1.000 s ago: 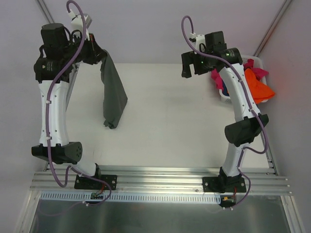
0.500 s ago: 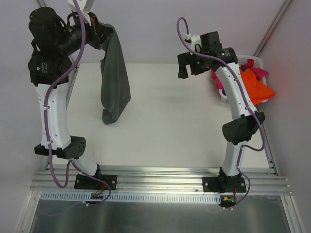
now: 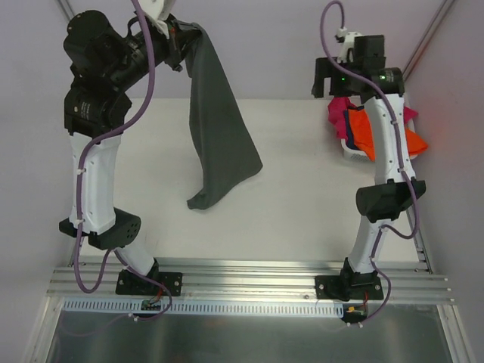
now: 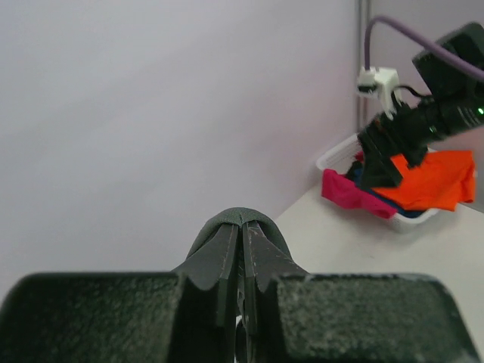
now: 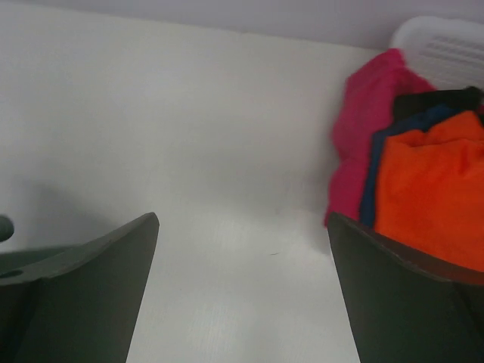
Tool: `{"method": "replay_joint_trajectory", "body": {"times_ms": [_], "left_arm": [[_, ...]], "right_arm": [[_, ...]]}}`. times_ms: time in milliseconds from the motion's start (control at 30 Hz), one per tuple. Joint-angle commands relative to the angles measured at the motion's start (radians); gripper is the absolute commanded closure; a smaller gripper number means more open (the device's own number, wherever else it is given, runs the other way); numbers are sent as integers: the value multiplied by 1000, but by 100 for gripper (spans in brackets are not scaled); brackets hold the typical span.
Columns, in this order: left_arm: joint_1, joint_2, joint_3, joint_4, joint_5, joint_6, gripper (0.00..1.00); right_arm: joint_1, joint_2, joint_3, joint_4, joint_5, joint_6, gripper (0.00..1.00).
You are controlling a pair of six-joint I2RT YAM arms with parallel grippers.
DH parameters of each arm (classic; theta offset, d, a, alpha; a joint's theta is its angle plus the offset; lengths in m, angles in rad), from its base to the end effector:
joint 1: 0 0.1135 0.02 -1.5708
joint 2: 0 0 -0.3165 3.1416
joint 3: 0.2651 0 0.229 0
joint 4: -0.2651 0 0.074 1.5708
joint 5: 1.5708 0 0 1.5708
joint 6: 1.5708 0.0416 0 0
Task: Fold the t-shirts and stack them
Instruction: Flatten out the tshirt
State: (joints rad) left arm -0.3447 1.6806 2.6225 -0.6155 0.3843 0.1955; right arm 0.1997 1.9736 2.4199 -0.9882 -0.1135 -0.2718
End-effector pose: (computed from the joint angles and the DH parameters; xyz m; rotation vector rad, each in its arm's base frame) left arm 0.2232 -0.0967 0.6782 0.6513 1.0990 -0.3673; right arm 0.4071 0.0872 0.4947 -0.5584 2.0345 0.0768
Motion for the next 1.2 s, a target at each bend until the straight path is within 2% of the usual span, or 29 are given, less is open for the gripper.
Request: {"method": "replay_joint_trajectory", "body": {"times_ms": [0, 100, 200, 333, 367, 433, 500, 533, 567, 633, 700, 800, 833, 867, 900, 933, 967, 1067, 1100, 1133, 1167], "left_arm": [[-98, 14, -24, 56, -16, 10, 100], [-197, 70, 39, 86, -51, 38, 100], [-211, 126, 94, 163, -88, -11, 100], [-218, 156, 79, 212, -195, 70, 100], [-217, 154, 23, 220, -276, 105, 100], [-171, 140, -63, 234, -330, 189, 100], [-99, 140, -209, 232, -346, 150, 100], [-8, 139, -260, 232, -338, 127, 100], [25, 142, -353, 230, -335, 113, 100], [81, 154, -468, 227, -378, 181, 100], [99, 163, -525, 227, -422, 252, 100], [141, 183, -594, 220, -481, 231, 100], [144, 183, -632, 214, -499, 240, 96], [144, 180, -654, 214, -498, 246, 73], [144, 171, -677, 212, -495, 234, 37], [144, 147, -699, 212, -493, 216, 14], [144, 130, -740, 206, -475, 190, 1], [144, 53, -835, 201, -418, 70, 1], [145, 36, -854, 201, -423, 46, 1], [151, 13, -880, 201, -433, 20, 1], [159, 1, -892, 203, -443, -5, 1]], "right_arm": [[-113, -62, 56, 59, 83, 34, 0], [-173, -88, 30, 51, 92, 36, 0], [-197, -96, 25, 48, 64, 40, 0], [-220, -88, 22, 45, 35, 52, 0], [-218, -81, 22, 43, 11, 55, 0], [-215, -70, 27, 40, -9, 65, 0], [-209, -55, 30, 42, -32, 68, 1], [-207, -48, 31, 37, -40, 68, 0], [-203, -42, 37, 37, -52, 71, 0], [-201, -35, 38, 36, -64, 71, 1], [-178, -32, 34, 31, -86, 68, 0], [-155, -32, 18, 26, -100, 57, 1], [-151, -32, 13, 20, -124, 52, 0], [-143, -33, 4, 16, -146, 46, 0], [-120, -35, -20, 11, -173, 28, 0], [-100, -38, -40, -3, -199, 19, 0], [-77, -45, -63, -10, -247, 4, 1], [55, -38, -152, -79, -284, -128, 1], [135, -32, -180, -99, -266, -167, 2], [179, -30, -241, -122, -252, -285, 2], [220, -28, -283, -125, -206, -334, 3]]}}
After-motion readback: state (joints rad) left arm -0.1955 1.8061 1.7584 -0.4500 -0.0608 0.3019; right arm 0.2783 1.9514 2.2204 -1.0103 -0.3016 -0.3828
